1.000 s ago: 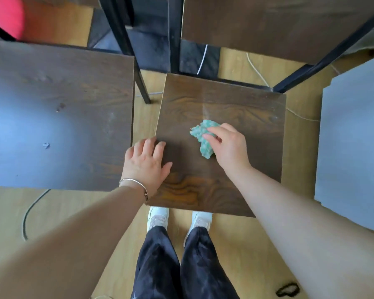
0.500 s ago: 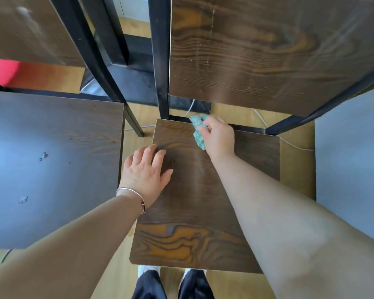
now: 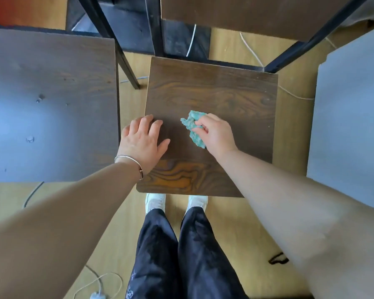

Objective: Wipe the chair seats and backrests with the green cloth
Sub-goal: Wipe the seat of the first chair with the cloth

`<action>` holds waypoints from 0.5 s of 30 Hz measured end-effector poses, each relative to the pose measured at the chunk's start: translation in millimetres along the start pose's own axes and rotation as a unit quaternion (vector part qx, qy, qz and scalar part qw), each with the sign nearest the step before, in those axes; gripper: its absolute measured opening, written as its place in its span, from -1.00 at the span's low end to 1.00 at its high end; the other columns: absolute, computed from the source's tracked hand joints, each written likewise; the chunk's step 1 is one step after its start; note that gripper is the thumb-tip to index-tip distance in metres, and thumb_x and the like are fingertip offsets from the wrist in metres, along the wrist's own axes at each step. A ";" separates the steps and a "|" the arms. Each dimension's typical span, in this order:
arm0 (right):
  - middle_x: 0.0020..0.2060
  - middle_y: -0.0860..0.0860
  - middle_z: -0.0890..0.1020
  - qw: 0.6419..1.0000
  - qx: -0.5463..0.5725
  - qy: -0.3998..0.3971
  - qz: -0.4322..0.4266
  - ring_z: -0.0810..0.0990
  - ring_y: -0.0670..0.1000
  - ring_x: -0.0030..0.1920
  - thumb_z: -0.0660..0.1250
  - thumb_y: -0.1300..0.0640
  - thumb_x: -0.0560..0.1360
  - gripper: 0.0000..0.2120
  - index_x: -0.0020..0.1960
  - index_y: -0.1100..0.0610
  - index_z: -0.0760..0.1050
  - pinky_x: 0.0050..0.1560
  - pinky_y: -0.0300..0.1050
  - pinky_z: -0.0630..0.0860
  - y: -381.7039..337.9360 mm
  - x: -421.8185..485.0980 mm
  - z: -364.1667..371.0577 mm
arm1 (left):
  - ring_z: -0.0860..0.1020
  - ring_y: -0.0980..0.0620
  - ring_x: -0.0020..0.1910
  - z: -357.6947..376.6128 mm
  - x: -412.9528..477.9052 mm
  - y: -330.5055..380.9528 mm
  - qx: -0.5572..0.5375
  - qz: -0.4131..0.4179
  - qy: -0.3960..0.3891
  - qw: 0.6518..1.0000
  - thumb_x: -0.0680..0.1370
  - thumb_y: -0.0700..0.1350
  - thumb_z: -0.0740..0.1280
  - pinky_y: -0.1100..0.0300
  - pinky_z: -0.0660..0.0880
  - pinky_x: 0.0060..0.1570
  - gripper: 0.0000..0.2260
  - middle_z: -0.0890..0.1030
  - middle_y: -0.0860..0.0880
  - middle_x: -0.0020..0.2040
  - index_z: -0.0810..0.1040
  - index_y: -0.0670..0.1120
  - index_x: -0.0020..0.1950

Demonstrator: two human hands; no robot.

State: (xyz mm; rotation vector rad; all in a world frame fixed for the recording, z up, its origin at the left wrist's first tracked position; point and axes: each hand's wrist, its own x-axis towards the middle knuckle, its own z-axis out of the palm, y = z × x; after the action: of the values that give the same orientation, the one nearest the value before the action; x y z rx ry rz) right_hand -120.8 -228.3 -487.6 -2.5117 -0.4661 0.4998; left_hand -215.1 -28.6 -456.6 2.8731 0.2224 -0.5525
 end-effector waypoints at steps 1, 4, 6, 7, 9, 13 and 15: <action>-0.19 -0.07 0.48 1.000 0.000 -0.001 -0.003 0.44 -0.03 -0.25 0.43 0.12 0.47 -0.89 -0.11 0.17 0.59 -0.19 -0.08 0.48 0.7 -12.0 2.8 | 0.30 -0.21 0.34 1.9 -6.9 1.2 -0.001 0.000 -0.006 1.000 0.59 0.20 0.12 -0.14 0.29 0.29 -0.50 0.34 -0.11 0.41 0.31 -0.04 0.45; -0.20 -0.06 0.49 1.000 0.002 -0.008 -0.010 0.40 -0.08 -0.24 0.43 0.13 0.46 -0.88 -0.11 0.19 0.60 -0.21 -0.12 0.42 2.9 -46.0 10.2 | 0.28 -0.21 0.36 10.1 -28.4 5.8 0.003 0.005 -0.022 1.000 0.60 0.20 0.10 -0.15 0.28 0.31 -0.50 0.32 -0.11 0.42 0.28 -0.03 0.46; -0.17 -0.03 0.53 1.000 0.004 -0.020 -0.014 0.40 -0.10 -0.22 0.43 0.12 0.48 -0.87 -0.09 0.19 0.59 -0.20 -0.17 0.40 3.1 -67.3 14.1 | 0.27 -0.20 0.38 15.1 -42.1 9.0 0.000 0.009 -0.029 1.000 0.61 0.19 0.10 -0.14 0.27 0.33 -0.51 0.30 -0.10 0.44 0.26 -0.03 0.47; -0.14 0.00 0.57 0.999 0.003 -0.029 -0.016 0.42 -0.10 -0.21 0.42 0.11 0.49 -0.86 -0.07 0.19 0.59 -0.18 -0.20 0.39 3.2 -78.2 16.3 | 0.27 -0.20 0.38 17.2 -48.8 10.3 -0.004 0.008 -0.032 0.999 0.61 0.19 0.09 -0.14 0.27 0.34 -0.51 0.30 -0.10 0.44 0.26 -0.02 0.47; -0.07 0.03 0.59 0.998 -0.002 -0.052 -0.018 0.47 -0.07 -0.17 0.41 0.08 0.51 -0.84 -0.04 0.18 0.58 -0.15 -0.23 0.39 4.2 -98.7 21.5 | 0.26 -0.19 0.40 21.7 -60.9 12.3 -0.005 0.005 -0.040 0.999 0.62 0.19 0.08 -0.13 0.26 0.36 -0.51 0.29 -0.09 0.45 0.24 -0.01 0.48; -0.08 0.06 0.59 0.997 0.002 -0.081 -0.014 0.57 0.08 -0.10 0.40 0.12 0.52 -0.87 -0.05 0.19 0.58 -0.17 -0.14 0.44 7.5 -135.7 32.4 | 0.25 -0.19 0.39 29.9 -78.5 15.9 -0.005 0.009 -0.059 0.998 0.61 0.20 0.08 -0.14 0.26 0.36 -0.51 0.28 -0.08 0.44 0.23 -0.01 0.48; -0.12 0.06 0.59 0.996 0.007 -0.083 -0.016 0.56 0.10 -0.14 0.42 0.15 0.49 -0.89 -0.08 0.20 0.58 -0.19 -0.12 0.44 7.3 -149.8 37.1 | 0.25 -0.19 0.38 32.1 -83.1 17.7 -0.006 0.014 -0.066 0.998 0.61 0.19 0.10 -0.14 0.26 0.35 -0.50 0.28 -0.09 0.44 0.24 -0.02 0.47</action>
State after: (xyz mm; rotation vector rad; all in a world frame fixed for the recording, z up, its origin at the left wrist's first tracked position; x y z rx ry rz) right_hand -266.0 -281.0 -483.2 -2.4563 -0.5628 0.6999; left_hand -299.4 -62.1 -451.0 2.8096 0.1647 -0.7302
